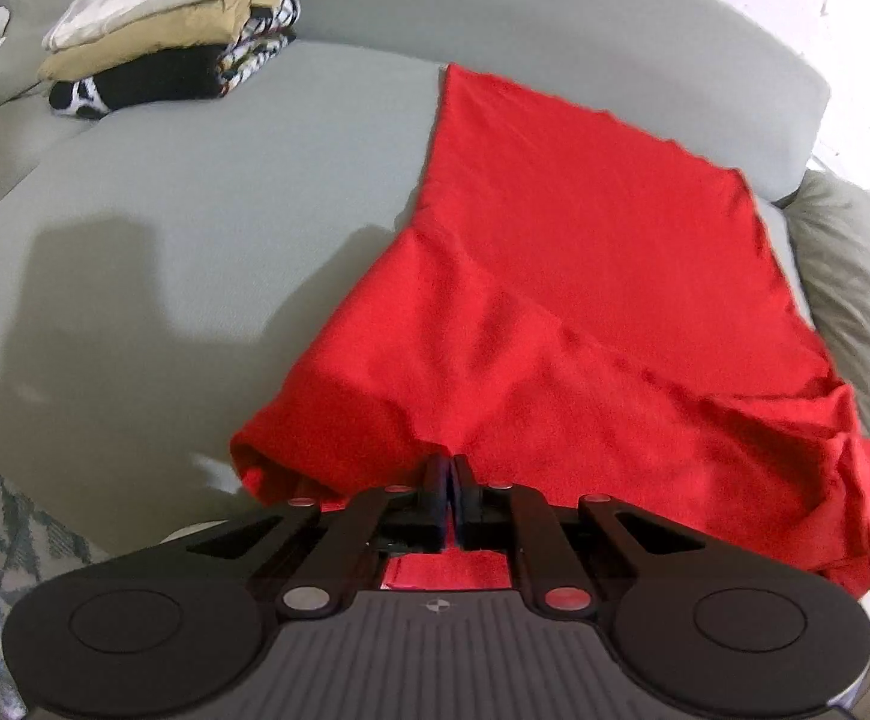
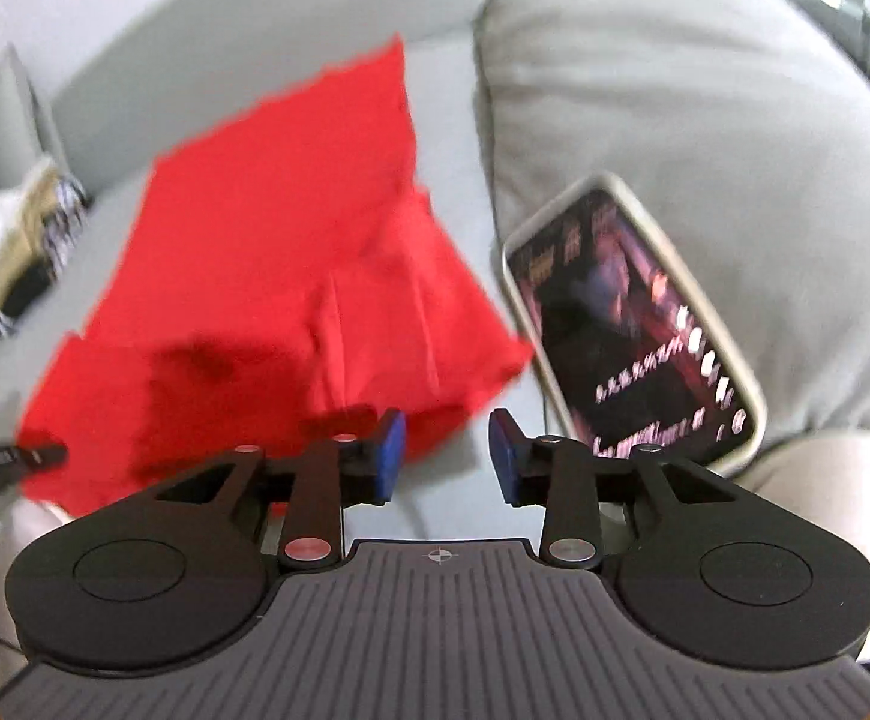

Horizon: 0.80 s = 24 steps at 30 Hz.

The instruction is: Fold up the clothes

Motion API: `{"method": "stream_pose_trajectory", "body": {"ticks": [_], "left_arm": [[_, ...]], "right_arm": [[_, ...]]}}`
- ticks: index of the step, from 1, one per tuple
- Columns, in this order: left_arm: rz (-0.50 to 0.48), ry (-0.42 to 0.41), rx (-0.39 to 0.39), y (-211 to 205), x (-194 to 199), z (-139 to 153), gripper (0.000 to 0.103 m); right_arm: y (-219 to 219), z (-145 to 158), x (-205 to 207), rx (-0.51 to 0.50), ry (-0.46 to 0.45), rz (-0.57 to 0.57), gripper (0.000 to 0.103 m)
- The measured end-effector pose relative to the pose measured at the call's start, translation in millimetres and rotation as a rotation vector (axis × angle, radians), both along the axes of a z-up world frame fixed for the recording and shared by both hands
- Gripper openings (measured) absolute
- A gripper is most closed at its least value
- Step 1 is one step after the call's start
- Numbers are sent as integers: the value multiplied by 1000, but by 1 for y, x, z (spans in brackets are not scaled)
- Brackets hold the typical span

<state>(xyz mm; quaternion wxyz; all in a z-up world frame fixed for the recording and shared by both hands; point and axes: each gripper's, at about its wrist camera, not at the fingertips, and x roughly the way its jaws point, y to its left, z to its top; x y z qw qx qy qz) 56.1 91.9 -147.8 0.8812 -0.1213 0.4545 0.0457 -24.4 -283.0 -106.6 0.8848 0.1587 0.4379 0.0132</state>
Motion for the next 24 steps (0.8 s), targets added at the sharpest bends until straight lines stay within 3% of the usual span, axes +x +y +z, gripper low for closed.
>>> {"method": "stream_pose_trajectory", "body": {"ticks": [4, 6, 9, 12, 14, 18, 19, 21, 22, 24], "left_arm": [[2, -103, -12, 9, -2, 17, 16], [58, -127, -2, 22, 0, 24, 44], [121, -145, -7, 45, 7, 33, 48], [61, -120, -38, 57, 27, 30, 55], [-6, -92, -4, 52, 45, 23, 55], [-111, -41, 71, 41, 69, 8, 48], [-134, -39, 91, 38, 70, 7, 42], [-176, -37, 128, 32, 73, 3, 2], [-183, -44, 138, 31, 72, 3, 3], [-177, -70, 136, 34, 69, 4, 2]], "right_arm": [[6, -1, 30, -18, -58, 48, 41], [10, -7, 47, -45, -41, 75, 42], [12, -9, 57, -25, -36, 72, 46], [13, -13, 56, -14, -57, 74, 51], [12, -18, 59, -15, -56, 77, 51], [19, -27, 64, -41, -57, 101, 51], [22, -29, 66, -63, -60, 110, 51], [29, -32, 71, -104, -66, 127, 51], [33, -31, 72, -124, -73, 138, 49], [40, -29, 75, -165, -87, 160, 7]]}}
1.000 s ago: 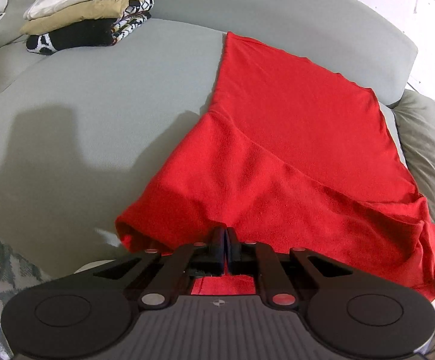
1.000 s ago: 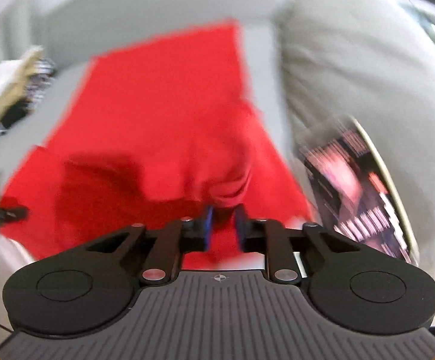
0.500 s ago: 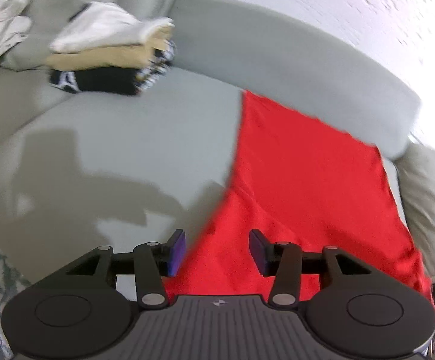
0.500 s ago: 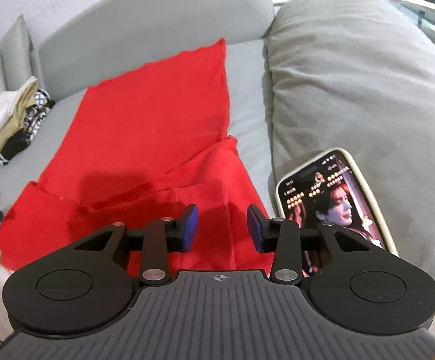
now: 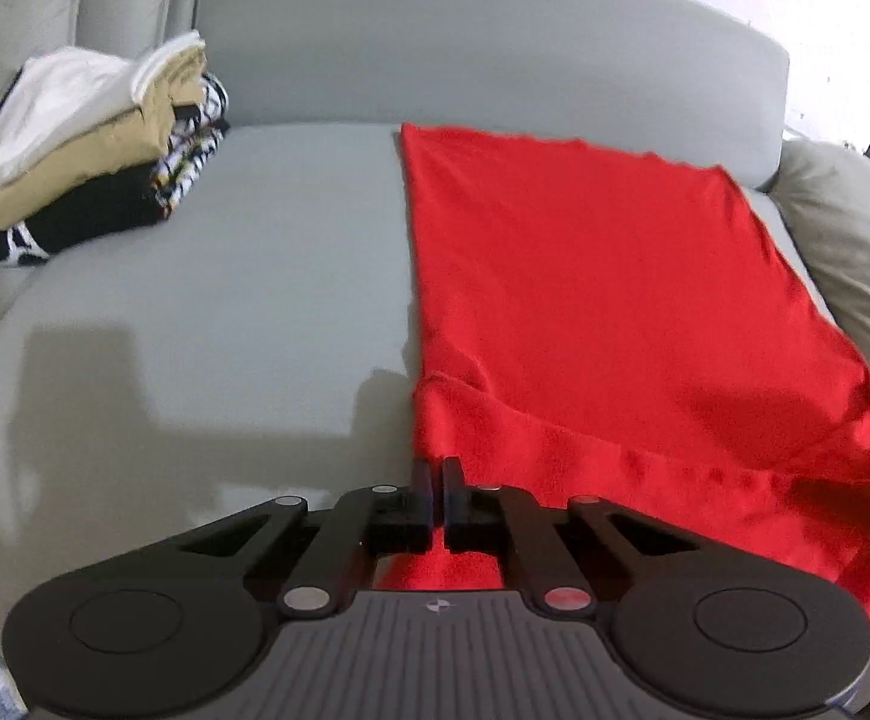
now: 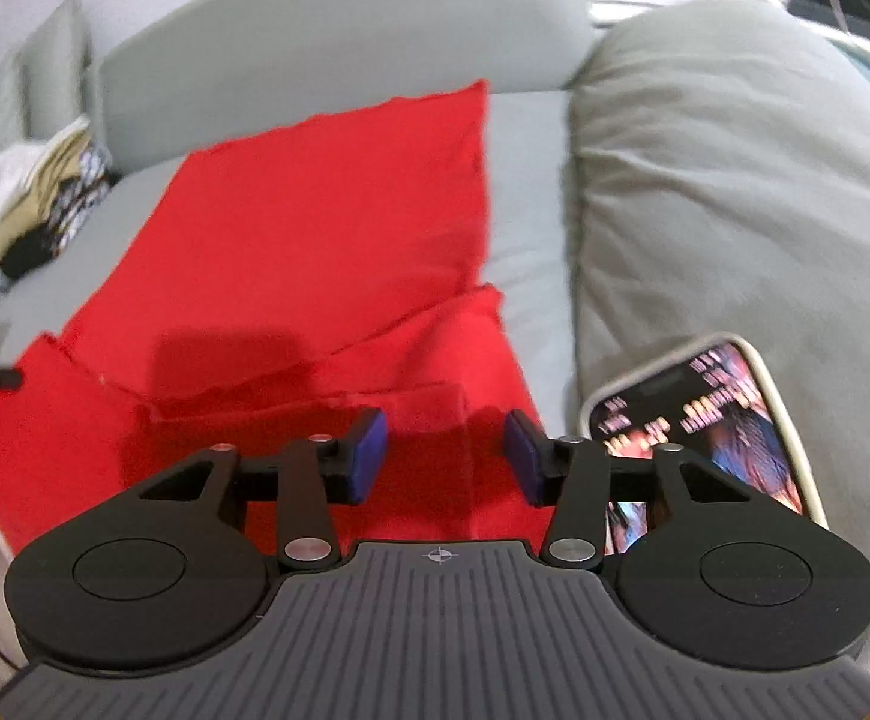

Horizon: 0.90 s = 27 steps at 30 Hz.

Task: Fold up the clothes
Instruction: 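Grasp the red T-shirt's hem with both tools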

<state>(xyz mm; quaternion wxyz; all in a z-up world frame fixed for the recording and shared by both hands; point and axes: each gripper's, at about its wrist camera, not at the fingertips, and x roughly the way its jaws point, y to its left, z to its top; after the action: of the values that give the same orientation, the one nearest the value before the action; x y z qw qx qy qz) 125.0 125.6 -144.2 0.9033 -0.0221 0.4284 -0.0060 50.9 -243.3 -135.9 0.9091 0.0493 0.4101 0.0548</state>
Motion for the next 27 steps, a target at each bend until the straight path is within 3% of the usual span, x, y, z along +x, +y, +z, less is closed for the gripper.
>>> {"method": "stream_pose_trajectory", "body": {"ticks": [3, 7, 10, 16, 19, 20, 21, 22, 24, 27], "left_arm": [[48, -35, -70, 17, -5, 2, 2], [137, -22, -206, 47, -4, -6, 2], [163, -20, -272, 58, -4, -16, 2], [165, -27, -257, 54, -4, -19, 2], [163, -23, -238, 51, -5, -21, 2], [161, -21, -230, 50, -5, -22, 2], [156, -17, -222, 50, -4, -23, 3], [150, -16, -211, 49, -4, -22, 4], [154, -16, -175, 45, -10, -14, 11], [162, -72, -112, 35, -32, 7, 30]], "right_arm": [[8, 14, -2, -32, -53, -4, 6], [13, 44, -8, 5, -122, -38, 6], [21, 43, 1, -32, -101, -36, 6], [15, 7, 16, -76, 71, -124, 5], [4, 4, 10, -100, 98, -194, 5], [-2, 4, 9, -82, 111, -202, 7], [-9, 3, 9, -56, 126, -207, 17], [-17, 4, 5, -3, 130, -221, 20], [-33, 7, -5, 113, 123, -246, 40], [-43, 11, -29, 234, 90, -214, 40]]}}
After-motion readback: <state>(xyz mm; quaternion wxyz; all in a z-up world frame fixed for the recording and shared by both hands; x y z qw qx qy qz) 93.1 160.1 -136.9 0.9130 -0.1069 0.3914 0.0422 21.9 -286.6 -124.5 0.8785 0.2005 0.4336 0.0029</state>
